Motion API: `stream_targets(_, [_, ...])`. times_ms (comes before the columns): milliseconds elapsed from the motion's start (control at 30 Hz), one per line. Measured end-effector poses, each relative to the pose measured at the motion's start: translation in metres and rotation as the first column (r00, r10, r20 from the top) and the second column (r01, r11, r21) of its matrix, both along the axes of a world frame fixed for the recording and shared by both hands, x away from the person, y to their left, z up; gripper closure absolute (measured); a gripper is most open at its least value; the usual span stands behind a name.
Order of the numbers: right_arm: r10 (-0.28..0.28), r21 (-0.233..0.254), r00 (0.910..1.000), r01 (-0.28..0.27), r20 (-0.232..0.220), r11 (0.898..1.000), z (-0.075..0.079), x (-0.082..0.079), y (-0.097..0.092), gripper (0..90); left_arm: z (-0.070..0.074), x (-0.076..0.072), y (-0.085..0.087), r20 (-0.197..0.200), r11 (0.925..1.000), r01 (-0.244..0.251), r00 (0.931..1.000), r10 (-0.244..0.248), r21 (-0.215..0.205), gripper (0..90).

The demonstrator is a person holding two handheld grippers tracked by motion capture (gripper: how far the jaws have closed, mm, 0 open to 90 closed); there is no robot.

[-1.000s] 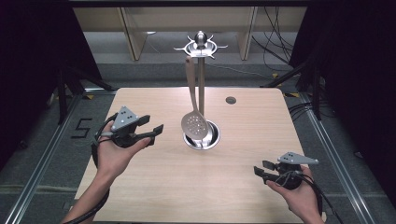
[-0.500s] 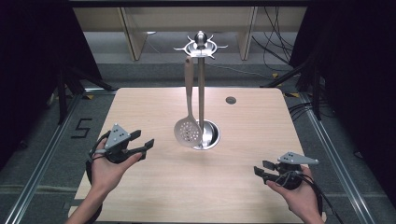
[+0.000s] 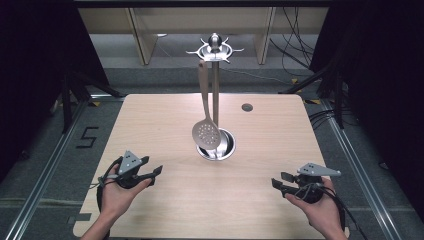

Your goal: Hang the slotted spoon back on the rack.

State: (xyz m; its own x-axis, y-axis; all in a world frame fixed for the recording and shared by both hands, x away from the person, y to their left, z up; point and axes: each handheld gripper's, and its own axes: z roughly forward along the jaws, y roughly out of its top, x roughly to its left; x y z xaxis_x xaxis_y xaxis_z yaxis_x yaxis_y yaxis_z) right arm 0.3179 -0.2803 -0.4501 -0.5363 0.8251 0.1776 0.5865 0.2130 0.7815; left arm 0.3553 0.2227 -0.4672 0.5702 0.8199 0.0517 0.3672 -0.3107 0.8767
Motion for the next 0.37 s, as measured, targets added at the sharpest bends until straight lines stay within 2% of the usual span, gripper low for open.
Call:
stream_targets(33, [0.001, -0.009, 1.0000, -0.001, -0.004, 1.000, 0.001, 0.000, -0.001, 51.8, -0.001, 0.000, 0.000, -0.012, 0.9999, -0.005, 0.9999, 0.005, -0.013, 38.5])
stream_targets(100, [0.003, -0.007, 1.0000, -0.003, 0.004, 1.000, -0.001, 0.001, 0.000, 51.8, -0.003, 0.001, 0.002, -0.006, 0.9997, -0.013, 0.9999, 0.013, -0.020, 38.4])
stream_targets(167, [-0.003, -0.011, 1.0000, 0.003, -0.007, 1.000, 0.000, 0.000, 0.000, 51.7, -0.003, 0.001, 0.003, -0.006, 0.9997, -0.017, 0.9998, 0.017, -0.017, 38.3])
stream_targets(200, [0.007, -0.005, 1.0000, -0.006, 0.005, 1.000, -0.001, 0.001, 0.000, 51.7, -0.002, 0.001, 0.004, -0.011, 0.9987, -0.042, 0.9991, 0.041, -0.029, 38.3])
stream_targets(233, [-0.003, -0.006, 1.0000, 0.003, -0.004, 1.000, -0.001, 0.000, 0.000, 51.6, -0.002, 0.001, 0.005, -0.016, 0.9984, -0.050, 0.9987, 0.050, -0.028, 38.2])
stream_targets(267, [0.002, -0.006, 1.0000, -0.002, 0.002, 1.000, -0.001, 0.000, 0.000, 51.5, -0.002, 0.003, 0.007, -0.007, 0.9992, -0.033, 0.9994, 0.033, -0.025, 38.2])
stream_targets(300, [0.007, 0.004, 0.9999, -0.007, 0.007, 1.000, -0.001, 0.000, -0.001, 51.5, -0.002, 0.003, 0.008, -0.014, 0.9987, -0.046, 0.9988, 0.046, -0.022, 38.2])
stream_targets(367, [0.004, 0.021, 0.9999, -0.004, -0.014, 1.000, 0.000, -0.001, 0.000, 51.4, -0.003, 0.005, 0.011, -0.008, 0.9987, -0.048, 0.9988, 0.048, -0.018, 38.2])
